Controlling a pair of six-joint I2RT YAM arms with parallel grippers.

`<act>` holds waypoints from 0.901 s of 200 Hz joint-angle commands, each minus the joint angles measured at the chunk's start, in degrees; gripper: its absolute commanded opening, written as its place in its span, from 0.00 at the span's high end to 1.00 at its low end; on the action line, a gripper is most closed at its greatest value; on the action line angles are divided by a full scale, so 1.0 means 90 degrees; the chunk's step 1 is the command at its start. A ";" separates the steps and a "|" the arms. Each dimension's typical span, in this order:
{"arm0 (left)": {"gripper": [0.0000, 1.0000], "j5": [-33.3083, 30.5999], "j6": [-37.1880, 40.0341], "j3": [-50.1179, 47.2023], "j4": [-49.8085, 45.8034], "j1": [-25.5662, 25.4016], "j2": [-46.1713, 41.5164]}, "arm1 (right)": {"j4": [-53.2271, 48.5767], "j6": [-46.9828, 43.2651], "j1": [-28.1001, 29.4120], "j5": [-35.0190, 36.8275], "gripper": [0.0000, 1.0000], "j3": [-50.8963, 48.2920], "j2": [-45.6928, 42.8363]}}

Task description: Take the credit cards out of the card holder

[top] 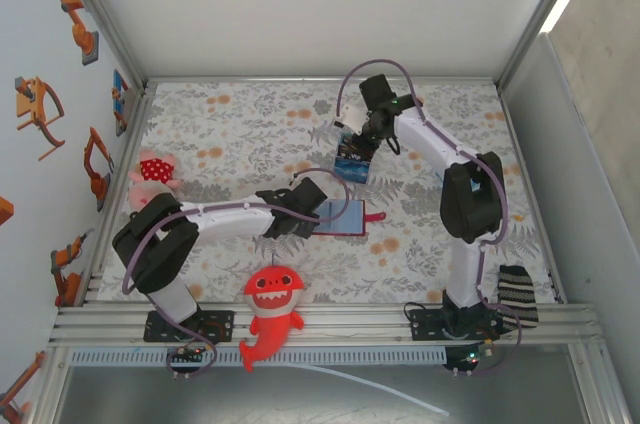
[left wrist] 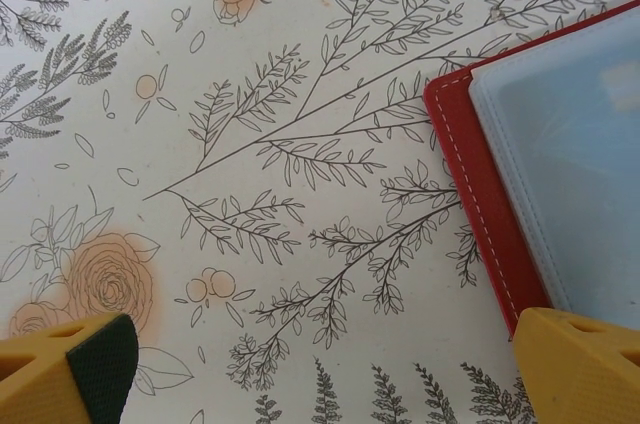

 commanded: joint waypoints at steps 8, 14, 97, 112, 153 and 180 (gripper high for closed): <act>0.03 -0.0053 0.0082 0.0096 -0.0180 0.0030 -0.0343 | -0.0242 -0.0158 -0.0025 -0.0145 1.00 0.0152 0.0231; 0.03 -0.0059 0.0073 0.0103 -0.0179 0.0033 -0.0396 | -0.0250 -0.0168 -0.0030 -0.0140 1.00 0.0132 0.0255; 0.03 -0.0186 0.0010 0.0055 -0.0201 0.0069 -0.0894 | -0.0450 -0.0295 -0.0062 -0.0216 1.00 0.0149 0.0523; 0.03 -0.0185 -0.0030 0.0055 -0.0199 0.0088 -0.0931 | -0.0467 -0.0300 -0.0061 -0.0216 1.00 0.0171 0.0568; 0.03 -0.0239 -0.0206 0.0059 -0.0143 0.0135 -0.1043 | -0.0824 -0.0220 -0.0059 -0.0350 1.00 0.0397 0.0728; 0.03 -0.0236 -0.0266 0.0045 -0.0068 0.0186 -0.1138 | -0.0944 -0.0107 -0.0057 -0.0330 1.00 0.0514 0.0790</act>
